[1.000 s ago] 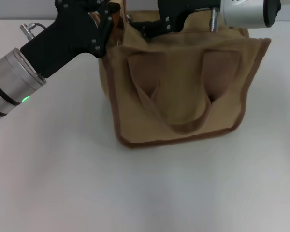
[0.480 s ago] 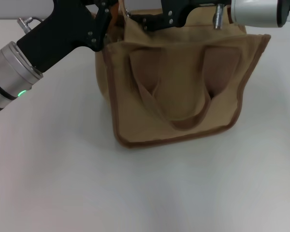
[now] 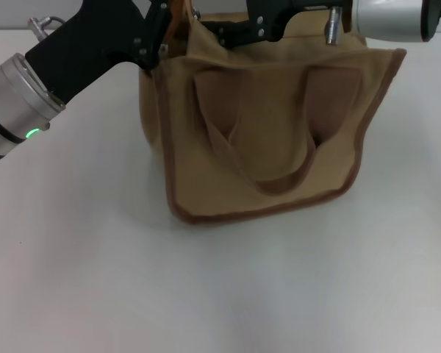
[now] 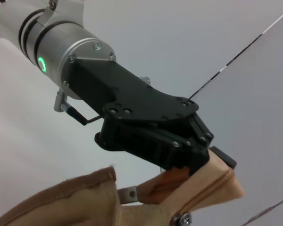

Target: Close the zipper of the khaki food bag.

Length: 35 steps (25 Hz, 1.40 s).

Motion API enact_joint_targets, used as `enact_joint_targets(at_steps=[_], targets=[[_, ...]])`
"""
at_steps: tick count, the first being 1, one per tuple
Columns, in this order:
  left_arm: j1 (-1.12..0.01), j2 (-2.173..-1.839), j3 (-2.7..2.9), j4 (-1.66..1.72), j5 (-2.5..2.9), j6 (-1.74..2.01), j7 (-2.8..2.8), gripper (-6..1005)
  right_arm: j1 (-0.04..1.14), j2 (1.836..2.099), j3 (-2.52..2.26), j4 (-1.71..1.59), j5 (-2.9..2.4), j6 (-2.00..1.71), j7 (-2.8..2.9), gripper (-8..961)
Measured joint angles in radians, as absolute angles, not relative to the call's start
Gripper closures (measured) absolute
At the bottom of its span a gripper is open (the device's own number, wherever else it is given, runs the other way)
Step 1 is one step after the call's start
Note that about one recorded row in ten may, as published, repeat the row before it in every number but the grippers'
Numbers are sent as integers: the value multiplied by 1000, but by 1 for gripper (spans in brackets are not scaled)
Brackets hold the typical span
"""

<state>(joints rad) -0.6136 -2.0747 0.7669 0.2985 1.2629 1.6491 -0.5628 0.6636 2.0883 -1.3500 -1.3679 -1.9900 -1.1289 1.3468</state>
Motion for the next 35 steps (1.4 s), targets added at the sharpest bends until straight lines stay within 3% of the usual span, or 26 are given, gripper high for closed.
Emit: enact_joint_targets(at_steps=[7, 25, 35], targets=[[-610, -2075, 762, 295, 1264, 1655, -565, 961, 661, 2088, -1352, -1365, -1989, -1114, 1347, 176], [-476, -2077, 745, 276, 1225, 1677, -556, 959, 608, 2079, -1122, -1311, -1716, -1273, 1372, 177], [-453, -2075, 747, 274, 1221, 1723, -554, 958, 685, 2029, -999, -1142, -1682, -1419, 1404, 176]])
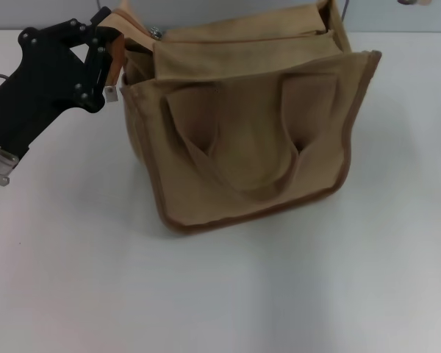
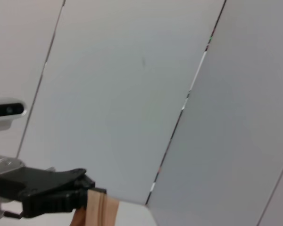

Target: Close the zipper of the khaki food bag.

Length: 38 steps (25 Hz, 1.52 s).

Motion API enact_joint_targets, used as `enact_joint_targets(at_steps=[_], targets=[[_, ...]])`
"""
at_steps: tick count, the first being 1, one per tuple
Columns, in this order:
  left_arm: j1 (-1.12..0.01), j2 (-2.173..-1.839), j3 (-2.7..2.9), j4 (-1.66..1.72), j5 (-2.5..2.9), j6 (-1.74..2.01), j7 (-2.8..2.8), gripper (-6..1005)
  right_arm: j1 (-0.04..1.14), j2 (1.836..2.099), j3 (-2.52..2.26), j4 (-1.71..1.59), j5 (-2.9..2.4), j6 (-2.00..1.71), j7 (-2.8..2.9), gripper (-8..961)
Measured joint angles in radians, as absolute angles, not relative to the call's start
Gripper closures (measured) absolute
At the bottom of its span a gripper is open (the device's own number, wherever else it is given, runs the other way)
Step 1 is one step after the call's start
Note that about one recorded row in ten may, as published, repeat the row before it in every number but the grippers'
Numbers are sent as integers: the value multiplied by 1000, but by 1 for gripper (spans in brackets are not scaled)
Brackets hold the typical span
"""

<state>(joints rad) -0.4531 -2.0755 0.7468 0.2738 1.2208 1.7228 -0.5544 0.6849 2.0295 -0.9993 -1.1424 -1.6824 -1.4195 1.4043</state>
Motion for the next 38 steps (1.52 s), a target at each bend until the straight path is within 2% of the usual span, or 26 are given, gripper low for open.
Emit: enact_joint_targets(at_steps=[3, 4, 6, 11, 17, 18, 38], targets=[[-454, -2076, 754, 267, 1221, 1726, -555, 958, 750, 2000, -1001, -1075, -1730, -1446, 1408, 176], [-454, -2076, 754, 267, 1221, 1726, -555, 958, 750, 2000, -1001, -1075, -1730, -1446, 1408, 176], [-456, -2076, 754, 249, 1220, 1726, -555, 957, 807, 1984, -999, -1023, -1791, -1465, 1411, 176], [-452, -2077, 755, 233, 1220, 1722, -555, 957, 859, 1979, -1002, -970, -1841, -1469, 1399, 177], [-431, -2077, 754, 213, 1220, 1728, -554, 956, 887, 1995, -1046, -961, -1859, -1466, 1374, 178], [-425, -2077, 754, 211, 1220, 1731, -554, 956, 890, 2005, -1062, -966, -1864, -1461, 1361, 178], [-410, -2077, 763, 187, 1233, 1742, -554, 954, 994, 2078, -1151, -974, -2065, -1339, 1312, 202]])
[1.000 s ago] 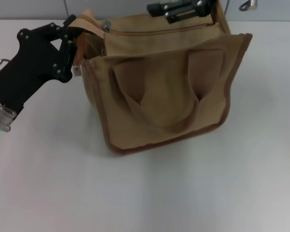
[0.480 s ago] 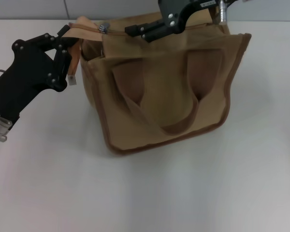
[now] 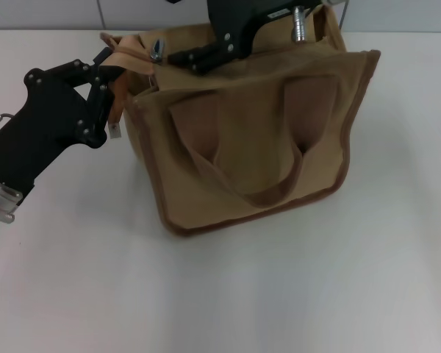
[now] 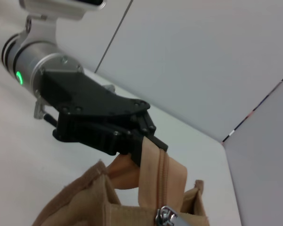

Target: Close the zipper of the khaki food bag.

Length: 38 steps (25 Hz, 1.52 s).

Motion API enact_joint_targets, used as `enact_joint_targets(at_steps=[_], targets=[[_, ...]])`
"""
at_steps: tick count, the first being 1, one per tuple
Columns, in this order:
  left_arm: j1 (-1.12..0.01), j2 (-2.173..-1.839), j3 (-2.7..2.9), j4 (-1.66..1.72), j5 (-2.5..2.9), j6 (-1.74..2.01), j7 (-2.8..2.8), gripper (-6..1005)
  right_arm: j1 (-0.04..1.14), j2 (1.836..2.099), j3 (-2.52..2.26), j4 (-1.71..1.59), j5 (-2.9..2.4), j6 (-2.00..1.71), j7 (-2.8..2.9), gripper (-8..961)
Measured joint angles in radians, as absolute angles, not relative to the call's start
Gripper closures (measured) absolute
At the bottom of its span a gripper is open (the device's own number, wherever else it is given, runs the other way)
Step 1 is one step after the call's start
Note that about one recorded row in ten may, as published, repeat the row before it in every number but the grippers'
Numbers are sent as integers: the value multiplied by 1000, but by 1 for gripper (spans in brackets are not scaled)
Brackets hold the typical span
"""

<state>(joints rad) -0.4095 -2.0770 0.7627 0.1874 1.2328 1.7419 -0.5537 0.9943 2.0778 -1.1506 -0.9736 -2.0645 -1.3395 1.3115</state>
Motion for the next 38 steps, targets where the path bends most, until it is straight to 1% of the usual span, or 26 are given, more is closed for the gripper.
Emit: enact_joint_targets(at_steps=[14, 17, 28, 33, 38], targets=[[-412, -2077, 769, 181, 1233, 1742, -559, 953, 988, 2085, -1301, -1029, -2066, -1251, 1312, 294], [-415, -2077, 769, 181, 1233, 1741, -562, 952, 987, 2086, -1329, -1048, -2067, -1246, 1314, 353], [-420, -2077, 768, 181, 1230, 1737, -564, 951, 959, 2088, -1414, -1135, -2100, -1228, 1332, 364], [-420, -2077, 768, 181, 1227, 1739, -565, 951, 957, 2088, -1423, -1139, -2101, -1226, 1333, 458], [-420, -2077, 766, 181, 1226, 1740, -568, 950, 956, 2088, -1427, -1141, -2101, -1226, 1334, 527]])
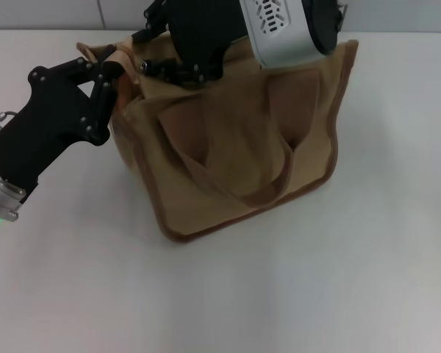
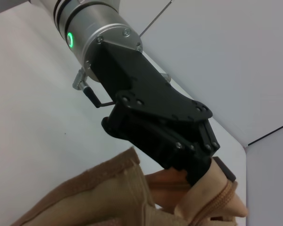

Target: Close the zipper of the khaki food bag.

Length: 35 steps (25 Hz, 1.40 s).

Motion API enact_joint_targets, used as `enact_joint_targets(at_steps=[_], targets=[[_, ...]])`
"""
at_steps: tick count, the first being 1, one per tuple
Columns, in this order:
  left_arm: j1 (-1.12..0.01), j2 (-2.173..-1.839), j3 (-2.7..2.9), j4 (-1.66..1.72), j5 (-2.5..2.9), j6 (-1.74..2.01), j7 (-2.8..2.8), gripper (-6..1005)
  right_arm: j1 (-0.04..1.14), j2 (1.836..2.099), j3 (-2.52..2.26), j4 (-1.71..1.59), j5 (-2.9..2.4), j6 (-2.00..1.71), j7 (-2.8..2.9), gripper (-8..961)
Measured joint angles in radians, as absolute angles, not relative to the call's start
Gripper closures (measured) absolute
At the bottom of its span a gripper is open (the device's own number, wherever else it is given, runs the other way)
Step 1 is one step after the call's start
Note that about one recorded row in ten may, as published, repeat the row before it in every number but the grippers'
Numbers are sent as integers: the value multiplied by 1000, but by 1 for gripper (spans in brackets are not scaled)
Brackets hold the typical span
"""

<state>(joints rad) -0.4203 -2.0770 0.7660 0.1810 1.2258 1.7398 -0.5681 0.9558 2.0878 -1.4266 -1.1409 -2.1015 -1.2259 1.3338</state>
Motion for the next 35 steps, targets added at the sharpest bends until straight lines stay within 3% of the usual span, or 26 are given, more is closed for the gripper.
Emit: enact_joint_targets(at_steps=[19, 35], targets=[[-426, -2075, 761, 181, 1224, 1741, -578, 948, 917, 2088, -1430, -1179, -2096, -1228, 1336, 925], [-412, -2075, 736, 181, 1219, 1732, -578, 946, 790, 2087, -1428, -1326, -2093, -1201, 1360, 949]])
